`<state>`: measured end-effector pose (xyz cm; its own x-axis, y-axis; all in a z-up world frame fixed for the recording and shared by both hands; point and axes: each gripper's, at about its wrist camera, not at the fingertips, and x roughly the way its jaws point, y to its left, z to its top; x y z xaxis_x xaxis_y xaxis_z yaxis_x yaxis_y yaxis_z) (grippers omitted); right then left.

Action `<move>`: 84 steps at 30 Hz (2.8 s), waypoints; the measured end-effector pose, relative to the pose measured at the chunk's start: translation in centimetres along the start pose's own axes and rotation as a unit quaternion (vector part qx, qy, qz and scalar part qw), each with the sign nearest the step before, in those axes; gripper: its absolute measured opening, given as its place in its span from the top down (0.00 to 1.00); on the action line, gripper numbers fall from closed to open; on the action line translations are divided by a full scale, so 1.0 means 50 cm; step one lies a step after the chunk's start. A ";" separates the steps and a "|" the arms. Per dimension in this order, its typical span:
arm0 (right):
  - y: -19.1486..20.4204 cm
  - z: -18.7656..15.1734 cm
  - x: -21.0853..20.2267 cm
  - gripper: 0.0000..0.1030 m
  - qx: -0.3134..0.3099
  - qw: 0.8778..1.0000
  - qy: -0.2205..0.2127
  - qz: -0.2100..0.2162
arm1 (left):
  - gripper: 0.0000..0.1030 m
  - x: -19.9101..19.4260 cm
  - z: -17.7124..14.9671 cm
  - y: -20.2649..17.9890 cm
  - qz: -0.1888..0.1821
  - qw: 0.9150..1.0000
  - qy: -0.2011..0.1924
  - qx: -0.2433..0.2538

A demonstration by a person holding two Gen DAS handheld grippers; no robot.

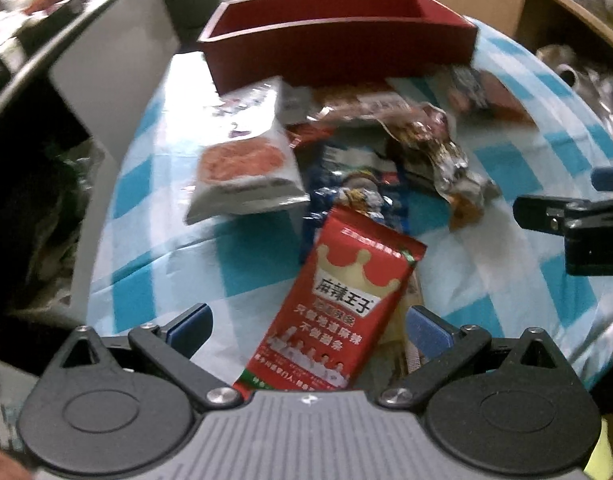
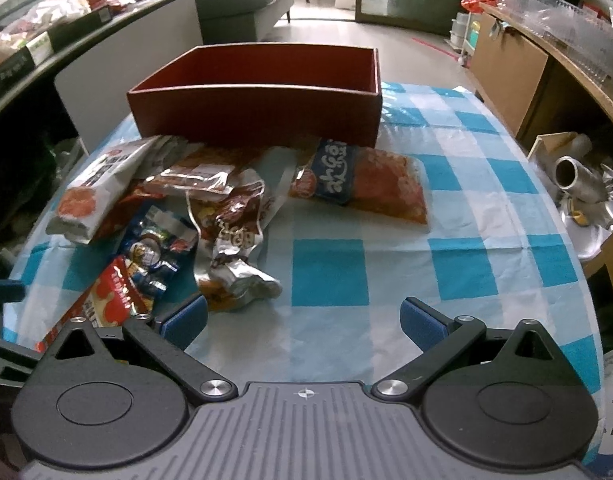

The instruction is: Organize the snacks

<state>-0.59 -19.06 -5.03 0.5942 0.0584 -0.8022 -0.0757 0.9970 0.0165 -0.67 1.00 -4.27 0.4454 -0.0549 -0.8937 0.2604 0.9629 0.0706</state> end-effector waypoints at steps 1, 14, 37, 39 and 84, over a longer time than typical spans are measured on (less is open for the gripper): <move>0.000 -0.001 0.001 0.00 -0.001 1.000 0.003 0.001 | 0.06 0.004 0.003 0.000 -0.011 1.000 0.002 0.004; 0.007 -0.009 0.039 0.00 -0.012 0.999 0.046 0.008 | 0.21 0.035 0.007 0.013 -0.065 0.998 0.018 -0.001; 0.028 -0.045 0.082 0.00 -0.036 0.997 0.064 0.003 | 0.58 -0.008 -0.005 0.122 -0.094 0.984 0.019 -0.152; 0.032 -0.048 0.080 0.00 -0.039 0.997 0.060 0.002 | 0.58 -0.015 -0.007 0.118 -0.084 0.986 0.017 -0.144; 0.141 -0.030 -0.002 0.54 -0.092 0.988 0.055 0.108 | 0.58 -0.058 -0.011 0.104 -0.103 0.985 -0.005 -0.135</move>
<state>-2.39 -12.10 -5.71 0.4585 0.2520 -0.8522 -0.3408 0.9355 0.0932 -1.06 6.30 -1.56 0.4147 -0.2583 -0.8725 0.1097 0.9661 -0.2339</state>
